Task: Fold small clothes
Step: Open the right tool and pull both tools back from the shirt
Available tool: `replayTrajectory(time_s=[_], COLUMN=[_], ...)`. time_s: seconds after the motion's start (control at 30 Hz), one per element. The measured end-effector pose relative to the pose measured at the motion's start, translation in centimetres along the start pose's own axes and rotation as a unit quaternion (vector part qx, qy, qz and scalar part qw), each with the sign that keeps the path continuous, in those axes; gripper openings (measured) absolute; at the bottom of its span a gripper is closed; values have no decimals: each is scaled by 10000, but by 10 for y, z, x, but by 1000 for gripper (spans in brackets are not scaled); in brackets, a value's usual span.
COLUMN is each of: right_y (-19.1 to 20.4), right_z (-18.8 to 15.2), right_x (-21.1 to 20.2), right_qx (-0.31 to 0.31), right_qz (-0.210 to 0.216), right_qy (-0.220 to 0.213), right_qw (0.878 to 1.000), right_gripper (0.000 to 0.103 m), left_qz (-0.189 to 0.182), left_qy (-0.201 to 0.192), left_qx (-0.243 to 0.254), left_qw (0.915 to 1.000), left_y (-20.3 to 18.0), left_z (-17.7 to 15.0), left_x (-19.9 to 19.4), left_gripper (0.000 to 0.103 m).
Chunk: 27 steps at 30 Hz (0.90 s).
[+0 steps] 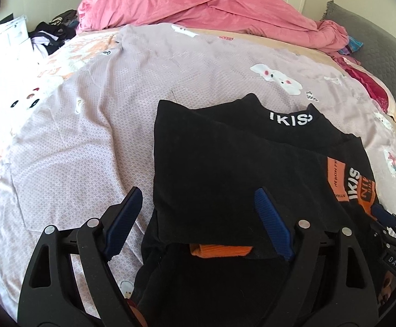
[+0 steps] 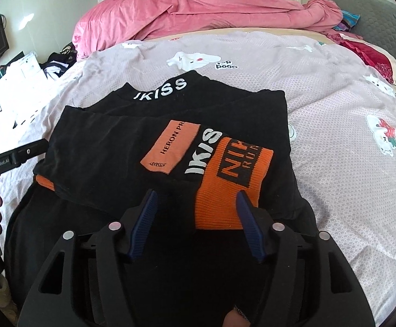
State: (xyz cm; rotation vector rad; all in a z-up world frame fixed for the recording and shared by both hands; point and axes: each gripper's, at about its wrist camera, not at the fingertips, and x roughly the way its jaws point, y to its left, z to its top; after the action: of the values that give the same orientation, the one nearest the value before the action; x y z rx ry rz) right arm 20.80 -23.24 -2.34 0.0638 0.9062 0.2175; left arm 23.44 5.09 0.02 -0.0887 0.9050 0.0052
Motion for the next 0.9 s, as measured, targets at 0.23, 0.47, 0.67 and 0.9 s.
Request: replayTrajectory(time_s=[0.23, 0.47, 0.67, 0.9], right_y=[-2, 1, 2, 2], right_z=[2, 4, 3, 0], right_x=[-12, -22, -33, -47], right_qx=[106, 102, 132, 213], right_qz=[50, -34, -217, -234], right_qy=[-113, -187, -369, -494], right_qw=[9999, 9998, 9990, 9983], right_gripper=[70, 81, 92, 96], left_qz=[-14, -28, -182, -215], left_qy=[-102, -182, -275, -403], left_qx=[86, 91, 41, 58], left_qw=[9999, 9998, 9994, 9989], left_y=[-6, -8, -9, -11], left_z=[-4, -5, -5, -10], left_x=[-11, -18, -29, -43], left_gripper=[82, 89, 94, 94])
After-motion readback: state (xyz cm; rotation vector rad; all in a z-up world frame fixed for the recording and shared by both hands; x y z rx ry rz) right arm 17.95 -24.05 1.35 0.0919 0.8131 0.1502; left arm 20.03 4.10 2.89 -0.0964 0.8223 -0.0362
